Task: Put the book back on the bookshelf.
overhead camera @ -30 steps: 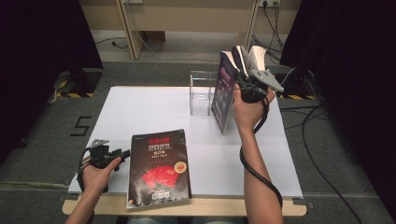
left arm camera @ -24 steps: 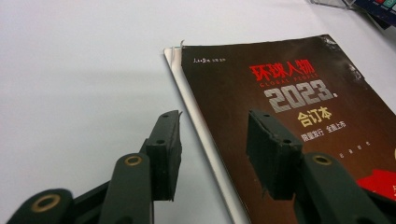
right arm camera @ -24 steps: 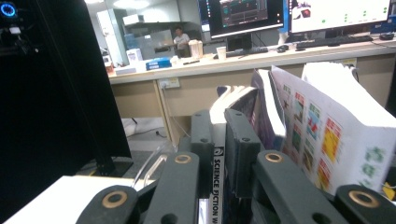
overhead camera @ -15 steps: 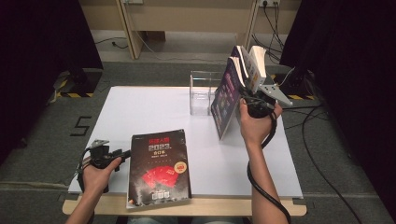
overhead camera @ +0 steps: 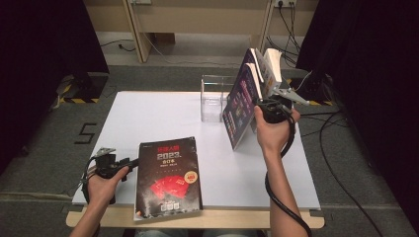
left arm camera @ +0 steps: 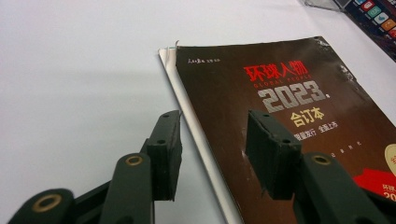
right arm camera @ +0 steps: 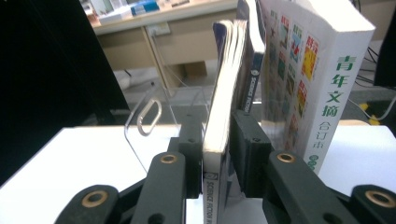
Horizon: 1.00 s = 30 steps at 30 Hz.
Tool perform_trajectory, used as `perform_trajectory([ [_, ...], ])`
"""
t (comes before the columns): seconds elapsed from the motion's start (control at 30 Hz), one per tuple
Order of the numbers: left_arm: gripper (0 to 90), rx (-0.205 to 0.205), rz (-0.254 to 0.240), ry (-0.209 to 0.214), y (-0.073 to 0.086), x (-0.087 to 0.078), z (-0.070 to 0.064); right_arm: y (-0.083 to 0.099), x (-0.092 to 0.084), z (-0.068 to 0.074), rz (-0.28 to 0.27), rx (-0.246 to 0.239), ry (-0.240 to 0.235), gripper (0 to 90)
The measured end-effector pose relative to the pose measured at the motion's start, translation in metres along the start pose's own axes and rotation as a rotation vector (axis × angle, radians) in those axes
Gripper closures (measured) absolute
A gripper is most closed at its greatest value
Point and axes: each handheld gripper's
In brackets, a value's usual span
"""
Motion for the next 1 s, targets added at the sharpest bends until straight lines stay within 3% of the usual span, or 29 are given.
perform_trajectory([
  [0.37, 55.0, 0.001, -0.001, 0.002, 0.0, 0.0, 0.0, -0.014, 0.021, 0.001, 0.09, 0.005, 0.034, 74.0],
  [0.57, 54.4, 0.009, 0.004, 0.001, 0.0, 0.001, 0.0, -0.022, 0.031, 0.003, 0.14, -0.007, 0.069, 78.8],
  [0.7, 53.0, 0.017, 0.004, -0.004, 0.0, 0.001, -0.001, -0.022, 0.031, 0.006, 0.146, -0.009, 0.089, 82.5],
  [1.0, 47.8, 0.02, 0.01, -0.005, 0.0, 0.001, -0.001, -0.018, 0.028, 0.013, 0.107, -0.023, 0.078, 82.9],
])
Point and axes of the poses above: each handheld gripper's, and its own axes: x roughly forward along the jaws, y roughly out of its underside, z roughly to its left, and after that the axes turned 10 degrees about y, right-handed
